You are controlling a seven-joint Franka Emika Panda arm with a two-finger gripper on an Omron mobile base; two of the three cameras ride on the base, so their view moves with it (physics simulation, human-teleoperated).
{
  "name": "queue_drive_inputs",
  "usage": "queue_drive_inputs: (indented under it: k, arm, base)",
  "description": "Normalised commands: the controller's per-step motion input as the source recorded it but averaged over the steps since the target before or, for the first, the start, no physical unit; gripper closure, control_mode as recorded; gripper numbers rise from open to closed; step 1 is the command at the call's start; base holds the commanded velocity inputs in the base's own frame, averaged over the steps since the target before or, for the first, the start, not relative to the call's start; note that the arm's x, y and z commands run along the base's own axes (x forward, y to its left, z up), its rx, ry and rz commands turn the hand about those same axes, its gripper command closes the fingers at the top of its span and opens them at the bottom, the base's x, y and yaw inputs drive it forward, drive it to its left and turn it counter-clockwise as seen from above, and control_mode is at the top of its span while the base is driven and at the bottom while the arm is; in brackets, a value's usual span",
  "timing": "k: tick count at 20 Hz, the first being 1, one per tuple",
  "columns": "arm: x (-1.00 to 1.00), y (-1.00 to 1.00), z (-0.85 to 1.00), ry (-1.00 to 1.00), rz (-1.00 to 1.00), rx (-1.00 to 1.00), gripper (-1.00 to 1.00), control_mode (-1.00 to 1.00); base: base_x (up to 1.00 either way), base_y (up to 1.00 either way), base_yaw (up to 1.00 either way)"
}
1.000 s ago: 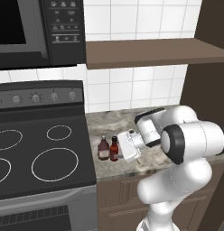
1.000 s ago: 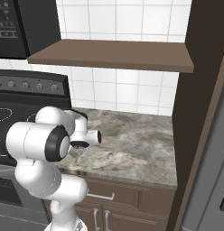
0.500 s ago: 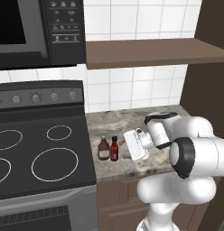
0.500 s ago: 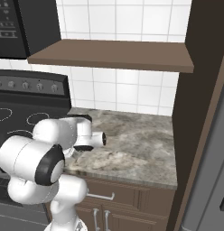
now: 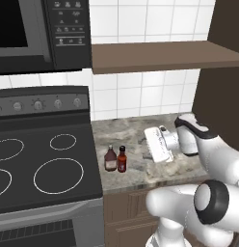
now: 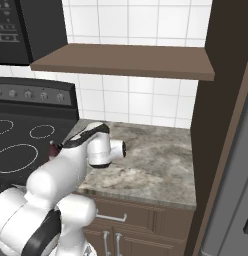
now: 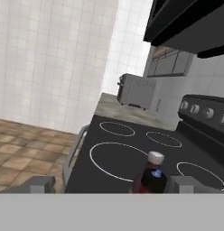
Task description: Take 2 condiments from the cabinet and move them on the counter near the stove.Make sure the condiments are lined up with each other, next to each other.
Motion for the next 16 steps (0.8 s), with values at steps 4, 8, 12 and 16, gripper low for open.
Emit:
queue_drive_inputs:
  k: [4, 8, 12, 16]
  arm:
    - [-0.35, -0.17, 0.66, -0.1, -0.05, 0.05, -1.0, -1.0]
    - [-0.5, -0.08, 0.58, -0.01, -0.2, 0.07, -1.0, -1.0]
    - [-0.49, -0.04, 0.56, 0.07, -0.32, 0.07, -1.0, -1.0]
    - [-0.33, -0.01, 0.66, 0.21, -0.36, 0.07, -1.0, -1.0]
  base:
    - [0.0, 0.0, 0.0]
    - [0.0, 0.0, 0.0]
    - [0.0, 0.0, 0.0]
    - [0.0, 0.0, 0.0]
